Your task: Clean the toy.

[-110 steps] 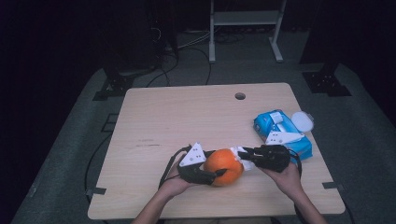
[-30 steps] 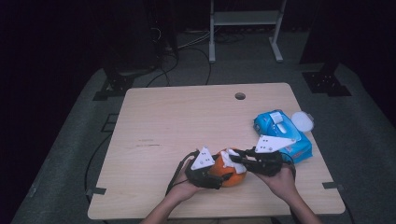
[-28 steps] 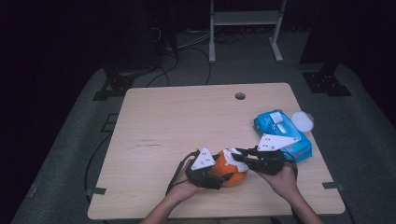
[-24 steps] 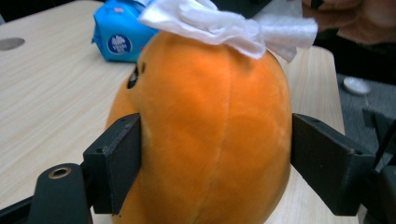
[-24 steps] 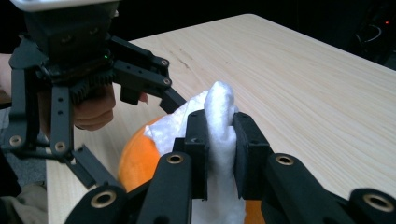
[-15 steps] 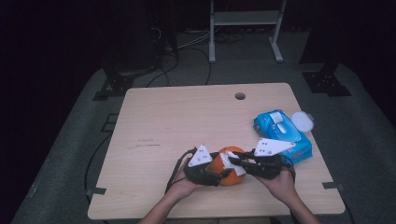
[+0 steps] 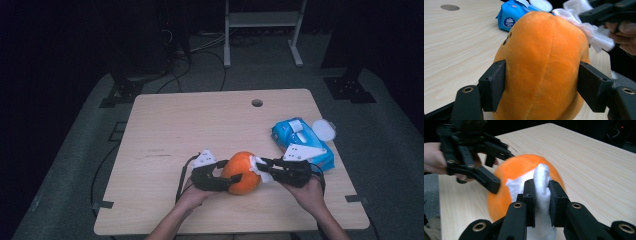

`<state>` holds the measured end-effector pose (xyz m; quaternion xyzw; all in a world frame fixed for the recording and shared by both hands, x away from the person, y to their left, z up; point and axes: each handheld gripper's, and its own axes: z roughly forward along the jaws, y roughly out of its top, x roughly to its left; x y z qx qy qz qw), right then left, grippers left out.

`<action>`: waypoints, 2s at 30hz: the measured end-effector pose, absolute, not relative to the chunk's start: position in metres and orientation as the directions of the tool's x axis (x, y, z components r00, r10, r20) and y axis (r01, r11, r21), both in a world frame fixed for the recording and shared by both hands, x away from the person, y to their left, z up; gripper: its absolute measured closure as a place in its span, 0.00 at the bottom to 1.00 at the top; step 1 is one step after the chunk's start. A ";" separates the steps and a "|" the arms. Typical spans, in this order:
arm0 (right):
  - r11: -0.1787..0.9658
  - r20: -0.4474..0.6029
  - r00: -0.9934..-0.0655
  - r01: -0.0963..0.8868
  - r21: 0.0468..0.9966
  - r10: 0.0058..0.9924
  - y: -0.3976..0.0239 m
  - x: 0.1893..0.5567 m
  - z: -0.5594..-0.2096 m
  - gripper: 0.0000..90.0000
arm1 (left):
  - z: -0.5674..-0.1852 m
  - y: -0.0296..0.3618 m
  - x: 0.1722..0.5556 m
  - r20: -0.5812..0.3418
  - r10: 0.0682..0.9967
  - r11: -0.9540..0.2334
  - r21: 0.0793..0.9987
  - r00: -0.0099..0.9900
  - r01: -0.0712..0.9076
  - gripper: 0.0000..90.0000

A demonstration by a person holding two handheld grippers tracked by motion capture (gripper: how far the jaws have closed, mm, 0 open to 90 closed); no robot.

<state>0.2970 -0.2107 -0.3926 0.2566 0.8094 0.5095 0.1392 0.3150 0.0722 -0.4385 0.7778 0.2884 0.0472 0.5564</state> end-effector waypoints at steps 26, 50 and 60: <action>0.382 0.007 -0.871 0.223 0.897 0.492 -0.190 0.289 -0.390 0.85 | -0.441 0.068 0.308 -0.115 0.493 -0.309 0.904 0.862 0.297 0.33; 0.407 -0.028 -0.862 0.210 0.889 0.506 -0.192 0.285 -0.381 0.85 | -0.442 0.037 0.280 0.161 0.402 -0.484 0.873 0.901 0.060 0.35; 0.402 -0.019 -0.817 0.262 0.877 0.576 -0.214 0.300 -0.381 0.86 | -0.442 0.032 0.274 0.184 0.383 -0.484 0.875 0.905 0.027 0.34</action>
